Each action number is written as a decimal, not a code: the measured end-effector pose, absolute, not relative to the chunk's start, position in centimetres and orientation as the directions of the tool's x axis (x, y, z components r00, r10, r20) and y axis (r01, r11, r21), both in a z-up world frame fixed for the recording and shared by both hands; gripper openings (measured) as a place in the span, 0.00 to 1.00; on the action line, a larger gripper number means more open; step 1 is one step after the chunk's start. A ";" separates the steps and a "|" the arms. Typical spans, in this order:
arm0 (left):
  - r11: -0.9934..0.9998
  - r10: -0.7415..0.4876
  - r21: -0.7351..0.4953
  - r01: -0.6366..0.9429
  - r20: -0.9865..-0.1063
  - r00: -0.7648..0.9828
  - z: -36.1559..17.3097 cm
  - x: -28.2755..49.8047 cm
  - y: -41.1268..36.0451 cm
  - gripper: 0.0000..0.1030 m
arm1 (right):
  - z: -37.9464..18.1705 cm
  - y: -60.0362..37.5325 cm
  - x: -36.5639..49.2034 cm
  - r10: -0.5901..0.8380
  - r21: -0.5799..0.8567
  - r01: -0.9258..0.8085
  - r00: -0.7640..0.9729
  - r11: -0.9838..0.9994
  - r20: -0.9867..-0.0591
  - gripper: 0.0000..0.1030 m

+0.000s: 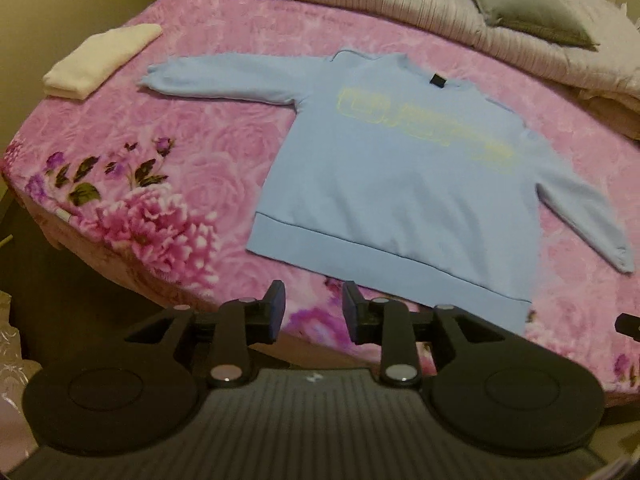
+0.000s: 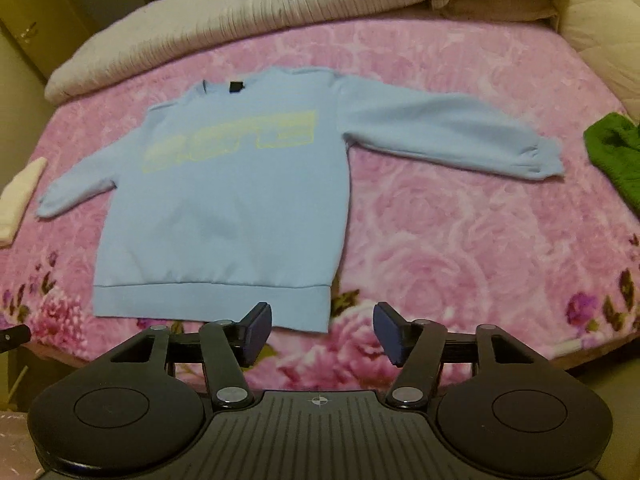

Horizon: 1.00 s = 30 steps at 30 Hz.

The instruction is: Fold clothes

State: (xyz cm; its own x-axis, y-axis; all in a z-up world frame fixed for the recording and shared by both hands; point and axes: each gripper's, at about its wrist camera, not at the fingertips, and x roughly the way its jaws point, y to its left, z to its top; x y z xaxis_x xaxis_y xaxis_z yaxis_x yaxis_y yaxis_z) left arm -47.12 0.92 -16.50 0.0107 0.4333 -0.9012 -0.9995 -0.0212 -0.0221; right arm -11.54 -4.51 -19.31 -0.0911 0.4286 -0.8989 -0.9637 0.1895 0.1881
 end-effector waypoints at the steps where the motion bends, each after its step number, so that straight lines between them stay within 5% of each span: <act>1: -0.016 0.433 -0.016 -1.000 -0.901 0.008 -16.2 -46.8 0.3 0.28 | -18.9 -5.0 -11.4 0.435 0.192 -0.963 -0.094 0.187 -0.896 0.62; 30: 0.151 0.502 0.048 -0.987 -0.864 0.034 -11.5 -41.5 -7.9 0.31 | -14.5 -11.4 -13.7 0.432 0.110 -0.991 -0.066 0.078 -0.900 0.80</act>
State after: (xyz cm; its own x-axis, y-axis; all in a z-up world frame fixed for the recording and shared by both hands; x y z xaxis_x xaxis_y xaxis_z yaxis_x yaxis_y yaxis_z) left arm -41.55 -7.94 -11.51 0.0345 0.5022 -0.8641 -0.9873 0.1511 0.0484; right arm -13.70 -11.39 -14.49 -0.0659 0.4315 -0.8997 -0.9908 0.0784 0.1101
